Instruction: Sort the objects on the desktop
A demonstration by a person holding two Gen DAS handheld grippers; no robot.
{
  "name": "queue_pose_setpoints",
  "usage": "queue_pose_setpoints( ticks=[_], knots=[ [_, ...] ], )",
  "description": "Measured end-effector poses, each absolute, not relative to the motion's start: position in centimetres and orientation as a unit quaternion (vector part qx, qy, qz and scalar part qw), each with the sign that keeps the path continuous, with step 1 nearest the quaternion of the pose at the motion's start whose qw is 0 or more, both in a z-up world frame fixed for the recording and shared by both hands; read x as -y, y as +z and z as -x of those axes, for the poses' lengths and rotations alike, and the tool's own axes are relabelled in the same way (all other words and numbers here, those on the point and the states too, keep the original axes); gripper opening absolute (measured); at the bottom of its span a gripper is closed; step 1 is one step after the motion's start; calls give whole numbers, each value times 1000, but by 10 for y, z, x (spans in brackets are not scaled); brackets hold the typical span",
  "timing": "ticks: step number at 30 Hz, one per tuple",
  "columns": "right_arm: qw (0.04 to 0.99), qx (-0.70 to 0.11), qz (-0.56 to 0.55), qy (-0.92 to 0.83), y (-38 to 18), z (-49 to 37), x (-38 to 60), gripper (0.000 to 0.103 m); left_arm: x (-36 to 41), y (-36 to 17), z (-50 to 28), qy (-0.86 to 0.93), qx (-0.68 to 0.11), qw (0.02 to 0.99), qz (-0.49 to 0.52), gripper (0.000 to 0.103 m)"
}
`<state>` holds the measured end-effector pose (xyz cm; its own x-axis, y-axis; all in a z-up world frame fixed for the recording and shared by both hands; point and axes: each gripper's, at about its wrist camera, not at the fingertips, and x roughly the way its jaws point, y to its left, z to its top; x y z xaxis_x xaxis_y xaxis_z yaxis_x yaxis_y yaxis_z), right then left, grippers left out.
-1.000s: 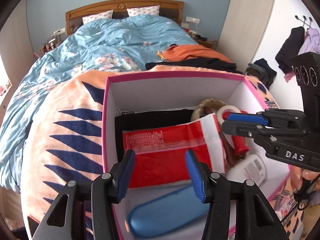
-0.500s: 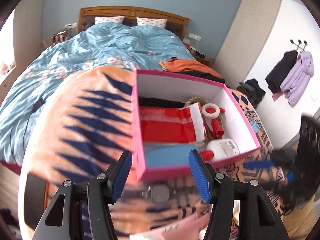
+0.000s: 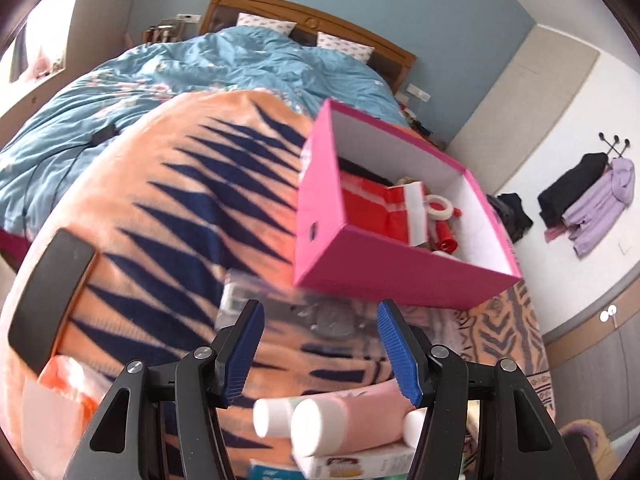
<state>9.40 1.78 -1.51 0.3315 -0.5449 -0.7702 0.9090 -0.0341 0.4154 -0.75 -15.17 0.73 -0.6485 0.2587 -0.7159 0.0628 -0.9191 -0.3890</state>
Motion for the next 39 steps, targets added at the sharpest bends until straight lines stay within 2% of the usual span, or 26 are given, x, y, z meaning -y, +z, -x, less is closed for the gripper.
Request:
queue_pose_setpoints(
  ticks=[4, 5, 6, 8, 11, 12, 16, 22, 28, 32, 35, 39],
  knots=[
    [673, -195, -488, -521, -22, -106, -9, 54, 160, -4, -4, 882, 216, 52, 415, 60],
    [673, -198, -490, -517, -24, -108, -7, 57, 162, -6, -6, 881, 222, 52, 414, 60],
    [664, -209, -494, -521, -27, -111, -3, 65, 163, -9, -9, 880, 228, 52, 413, 60],
    [655, -217, -507, -517, -36, -115, 4, 67, 164, -14, -16, 880, 235, 53, 409, 60],
    [665, -218, -510, -500, -42, -121, 10, 52, 170, -24, -28, 878, 256, 56, 401, 60],
    [664, -219, -507, -504, -41, -123, 10, 51, 173, -26, -31, 879, 264, 52, 394, 60],
    [658, -214, -499, -522, -37, -121, 2, 48, 187, -29, -40, 881, 315, 50, 349, 60],
    [629, -158, -485, -586, -13, -96, -34, 46, 197, -17, -40, 891, 344, 38, 294, 60],
    [590, -138, -448, -657, 26, -76, -74, 46, 188, 4, -30, 901, 335, 42, 271, 60],
    [537, -170, -387, -730, 59, -73, -78, 46, 175, 13, -13, 911, 314, 20, 266, 60],
    [466, -242, -324, -787, 71, -73, -76, 47, 169, 22, 5, 912, 309, 13, 268, 60],
    [422, -287, -341, -789, 45, -61, -63, 50, 156, 39, 23, 924, 284, 3, 257, 60]
  ],
)
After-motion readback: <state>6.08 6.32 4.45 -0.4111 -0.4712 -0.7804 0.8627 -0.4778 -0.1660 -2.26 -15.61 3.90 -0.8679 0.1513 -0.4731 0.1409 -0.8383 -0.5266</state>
